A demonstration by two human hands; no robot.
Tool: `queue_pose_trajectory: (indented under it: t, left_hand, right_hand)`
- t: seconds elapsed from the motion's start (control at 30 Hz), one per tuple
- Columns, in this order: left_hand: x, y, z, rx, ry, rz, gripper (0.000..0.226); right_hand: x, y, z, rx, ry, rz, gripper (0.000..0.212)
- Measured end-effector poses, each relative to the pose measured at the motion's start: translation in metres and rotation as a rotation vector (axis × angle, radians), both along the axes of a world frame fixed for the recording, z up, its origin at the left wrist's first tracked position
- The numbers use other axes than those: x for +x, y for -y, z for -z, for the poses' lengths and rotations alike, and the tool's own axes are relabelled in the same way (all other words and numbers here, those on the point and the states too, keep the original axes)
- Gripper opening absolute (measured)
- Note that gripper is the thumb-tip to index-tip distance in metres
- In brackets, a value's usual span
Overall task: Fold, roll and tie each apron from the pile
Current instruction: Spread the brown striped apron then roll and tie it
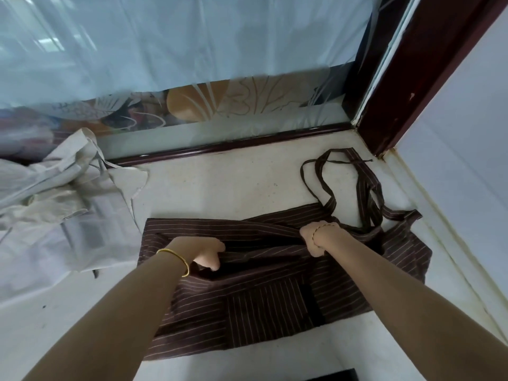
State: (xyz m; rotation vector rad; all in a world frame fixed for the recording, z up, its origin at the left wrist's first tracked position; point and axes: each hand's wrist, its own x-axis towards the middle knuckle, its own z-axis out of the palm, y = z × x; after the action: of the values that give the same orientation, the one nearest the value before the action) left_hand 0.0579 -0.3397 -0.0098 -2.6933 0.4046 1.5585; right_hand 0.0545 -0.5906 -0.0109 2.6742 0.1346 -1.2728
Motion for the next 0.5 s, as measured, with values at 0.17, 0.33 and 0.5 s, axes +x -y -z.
queue_pose_trajectory:
  t: [0.17, 0.33, 0.5]
  left_hand:
    - [0.014, -0.001, 0.008, -0.14, 0.327, -0.151, 0.032]
    - [0.028, -0.019, 0.019, -0.128, 0.576, -0.178, 0.04]
    - [0.042, -0.028, 0.038, -0.117, 0.605, -0.099, 0.04]
  right_hand:
    - [0.023, -0.01, -0.002, 0.426, 0.352, 0.271, 0.028]
    - [0.039, -0.02, 0.026, 0.286, 0.421, 0.13, 0.046]
    - [0.041, -0.023, 0.054, 0.151, 0.534, -0.087, 0.043]
